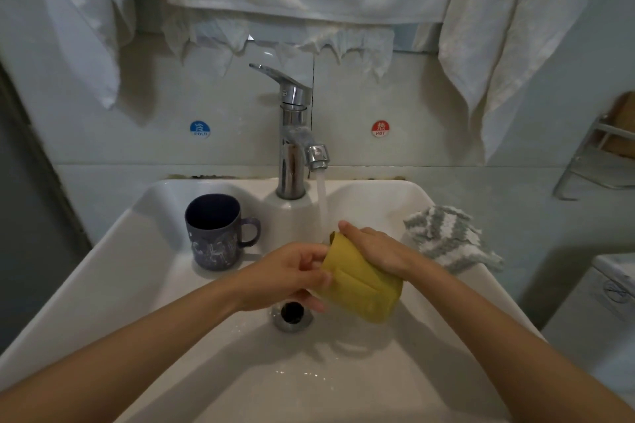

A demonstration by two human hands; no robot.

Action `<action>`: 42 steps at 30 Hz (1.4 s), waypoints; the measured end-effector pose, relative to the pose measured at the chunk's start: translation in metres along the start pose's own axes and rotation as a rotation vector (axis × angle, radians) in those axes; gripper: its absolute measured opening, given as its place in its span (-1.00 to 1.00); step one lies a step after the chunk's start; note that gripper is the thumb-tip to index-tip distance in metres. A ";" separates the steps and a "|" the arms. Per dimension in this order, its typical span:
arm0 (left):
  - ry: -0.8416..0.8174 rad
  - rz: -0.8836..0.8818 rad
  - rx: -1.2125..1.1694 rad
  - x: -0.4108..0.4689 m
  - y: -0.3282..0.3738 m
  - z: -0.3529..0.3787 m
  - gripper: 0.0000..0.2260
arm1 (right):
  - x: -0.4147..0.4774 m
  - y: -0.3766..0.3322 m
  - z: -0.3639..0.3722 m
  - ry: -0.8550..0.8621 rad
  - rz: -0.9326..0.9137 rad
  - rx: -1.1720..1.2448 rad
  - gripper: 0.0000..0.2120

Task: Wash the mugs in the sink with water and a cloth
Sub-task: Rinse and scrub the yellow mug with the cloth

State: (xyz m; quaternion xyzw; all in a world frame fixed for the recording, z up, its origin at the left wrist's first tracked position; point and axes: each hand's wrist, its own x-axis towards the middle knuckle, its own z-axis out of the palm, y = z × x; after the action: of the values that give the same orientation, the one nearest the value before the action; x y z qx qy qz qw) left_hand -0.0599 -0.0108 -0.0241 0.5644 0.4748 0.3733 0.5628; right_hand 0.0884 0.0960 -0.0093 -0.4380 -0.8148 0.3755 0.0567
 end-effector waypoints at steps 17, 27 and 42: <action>0.072 0.076 0.511 0.000 0.007 0.002 -0.81 | 0.003 0.005 0.000 -0.199 -0.245 -0.054 -0.41; 0.059 0.010 1.404 -0.001 0.004 -0.021 -0.56 | 0.006 0.009 -0.006 -0.051 -0.409 -0.052 -0.26; 0.042 0.135 1.402 0.002 -0.005 -0.017 -0.59 | 0.001 0.002 0.006 0.050 -0.509 -0.111 -0.24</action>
State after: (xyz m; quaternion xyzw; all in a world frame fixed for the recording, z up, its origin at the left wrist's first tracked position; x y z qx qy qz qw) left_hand -0.0761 -0.0044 -0.0276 0.8149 0.5781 0.0242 0.0327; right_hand 0.0863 0.0939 -0.0149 -0.2302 -0.9166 0.2929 0.1453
